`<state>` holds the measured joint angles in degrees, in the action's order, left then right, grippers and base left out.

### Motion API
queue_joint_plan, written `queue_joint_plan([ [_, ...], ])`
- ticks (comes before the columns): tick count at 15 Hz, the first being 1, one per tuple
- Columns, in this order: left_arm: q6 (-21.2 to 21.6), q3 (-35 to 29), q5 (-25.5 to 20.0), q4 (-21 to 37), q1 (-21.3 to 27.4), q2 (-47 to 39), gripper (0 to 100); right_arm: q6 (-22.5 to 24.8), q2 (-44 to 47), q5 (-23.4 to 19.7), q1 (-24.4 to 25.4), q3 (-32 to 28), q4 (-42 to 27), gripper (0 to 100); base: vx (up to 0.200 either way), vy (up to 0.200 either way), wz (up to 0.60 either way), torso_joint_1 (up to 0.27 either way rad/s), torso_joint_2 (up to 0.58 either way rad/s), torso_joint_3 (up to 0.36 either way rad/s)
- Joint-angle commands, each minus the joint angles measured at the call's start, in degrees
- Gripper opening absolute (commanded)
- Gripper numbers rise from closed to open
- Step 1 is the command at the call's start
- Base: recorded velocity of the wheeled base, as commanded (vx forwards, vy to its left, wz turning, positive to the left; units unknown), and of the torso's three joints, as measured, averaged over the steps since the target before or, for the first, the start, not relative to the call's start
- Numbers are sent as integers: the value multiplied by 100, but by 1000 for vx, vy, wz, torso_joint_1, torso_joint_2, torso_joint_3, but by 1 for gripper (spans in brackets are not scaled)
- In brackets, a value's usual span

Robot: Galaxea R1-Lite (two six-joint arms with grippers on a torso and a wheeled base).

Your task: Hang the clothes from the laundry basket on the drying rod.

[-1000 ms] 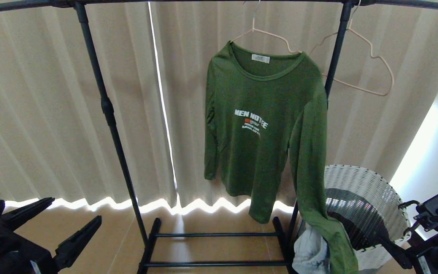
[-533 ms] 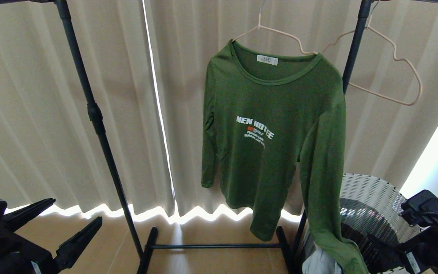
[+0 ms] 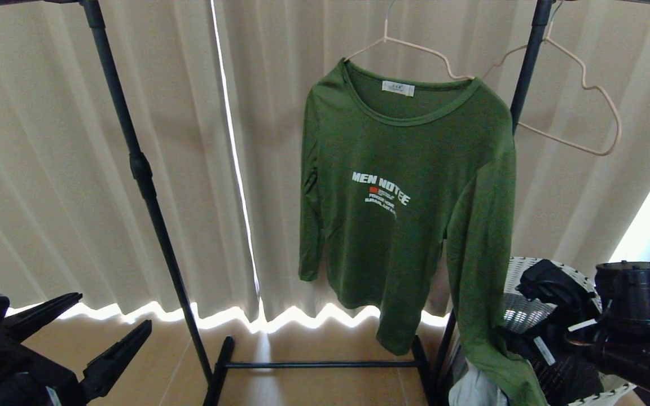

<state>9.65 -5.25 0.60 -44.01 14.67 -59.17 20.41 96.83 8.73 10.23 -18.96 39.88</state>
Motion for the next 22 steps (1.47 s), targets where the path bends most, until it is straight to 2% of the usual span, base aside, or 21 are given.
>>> queue_joint_plan([
  [1, 1, 7, 2, -3, 1, 2, 100, -10, 890, 6, 260, -196, 381, 100, 0, 0, 0, 0, 0, 0],
  [3, 1, 7, 2, -3, 1, 2, 100, -125, 1286, -12, 507, -354, 829, 100, 0, 0, 0, 0, 0, 0],
  [5, 1, 16, 2, 6, 1, -7, 100, -450, 1435, -55, 779, -495, 1207, 100, 0, 0, 0, 0, 0, 0],
  [10, 1, 16, -7, -3, 10, -15, 100, -1083, 934, -231, 1412, -759, 1260, 100, 0, 0, 0, 0, 0, 0],
  [12, 1, 16, -7, 6, 10, -15, 100, -1162, 644, -258, 1632, -847, 1260, 100, 0, 0, 0, 0, 0, 0],
  [16, 10, 16, -7, 6, 10, -7, 100, -1179, 337, -258, 1842, -1040, 1224, 100, 0, 0, 0, 0, 0, 0],
  [19, 10, 16, -7, -3, 10, 2, 100, -1065, 398, -126, 1588, -750, 952, 100, 0, 0, 0, 0, 0, 0],
  [22, 10, 24, -7, -3, 10, 2, 100, -406, 196, 164, 1139, -196, 469, 100, 0, 0, 0, 0, 0, 0],
])
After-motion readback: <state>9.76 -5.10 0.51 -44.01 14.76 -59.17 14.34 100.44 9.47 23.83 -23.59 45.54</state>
